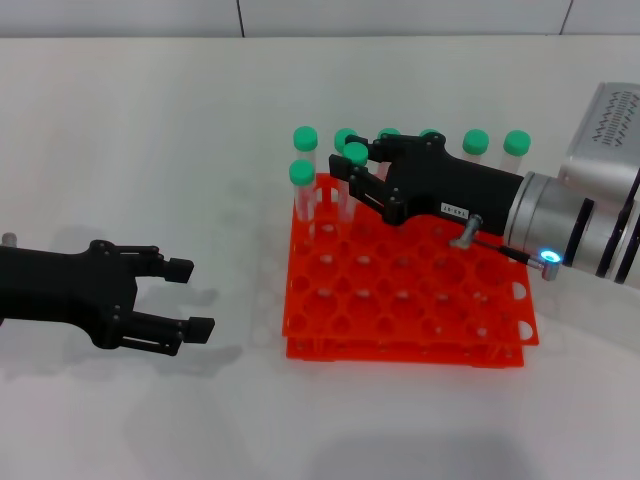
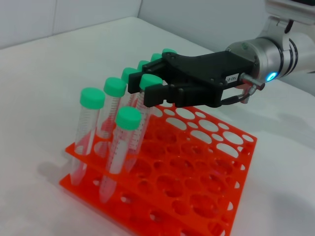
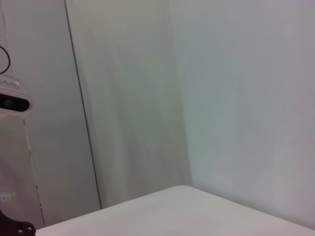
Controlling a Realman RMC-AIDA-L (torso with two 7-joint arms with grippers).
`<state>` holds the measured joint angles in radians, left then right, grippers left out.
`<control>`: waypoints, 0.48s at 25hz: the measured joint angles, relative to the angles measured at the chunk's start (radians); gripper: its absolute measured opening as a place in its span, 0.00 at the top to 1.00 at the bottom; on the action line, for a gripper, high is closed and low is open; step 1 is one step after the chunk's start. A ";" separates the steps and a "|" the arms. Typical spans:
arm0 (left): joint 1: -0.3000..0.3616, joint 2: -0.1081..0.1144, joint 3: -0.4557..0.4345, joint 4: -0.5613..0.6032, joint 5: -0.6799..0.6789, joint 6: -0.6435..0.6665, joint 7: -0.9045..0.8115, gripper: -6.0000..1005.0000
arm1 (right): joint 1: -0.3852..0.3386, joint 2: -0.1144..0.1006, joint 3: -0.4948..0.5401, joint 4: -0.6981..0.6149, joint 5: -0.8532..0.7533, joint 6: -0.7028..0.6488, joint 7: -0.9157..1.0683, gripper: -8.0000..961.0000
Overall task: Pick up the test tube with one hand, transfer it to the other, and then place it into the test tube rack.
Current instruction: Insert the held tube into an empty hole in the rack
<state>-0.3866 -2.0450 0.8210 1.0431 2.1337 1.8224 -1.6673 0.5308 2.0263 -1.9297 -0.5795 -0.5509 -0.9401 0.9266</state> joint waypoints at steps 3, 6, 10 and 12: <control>0.000 0.000 0.000 0.000 0.000 0.000 0.000 0.14 | 0.000 0.000 -0.001 -0.001 0.000 -0.001 0.000 0.70; 0.000 0.000 -0.001 0.000 0.000 0.000 0.000 0.14 | 0.000 0.000 -0.002 -0.001 0.000 -0.002 0.000 0.69; 0.000 0.000 -0.001 0.000 0.000 0.000 0.000 0.14 | 0.000 0.000 -0.002 -0.002 0.000 -0.004 0.000 0.69; 0.000 0.000 0.000 0.000 0.000 0.000 0.000 0.13 | 0.000 0.000 -0.002 -0.002 0.000 -0.008 0.000 0.69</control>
<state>-0.3866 -2.0447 0.8212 1.0431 2.1337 1.8224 -1.6673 0.5307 2.0263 -1.9313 -0.5812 -0.5508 -0.9481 0.9266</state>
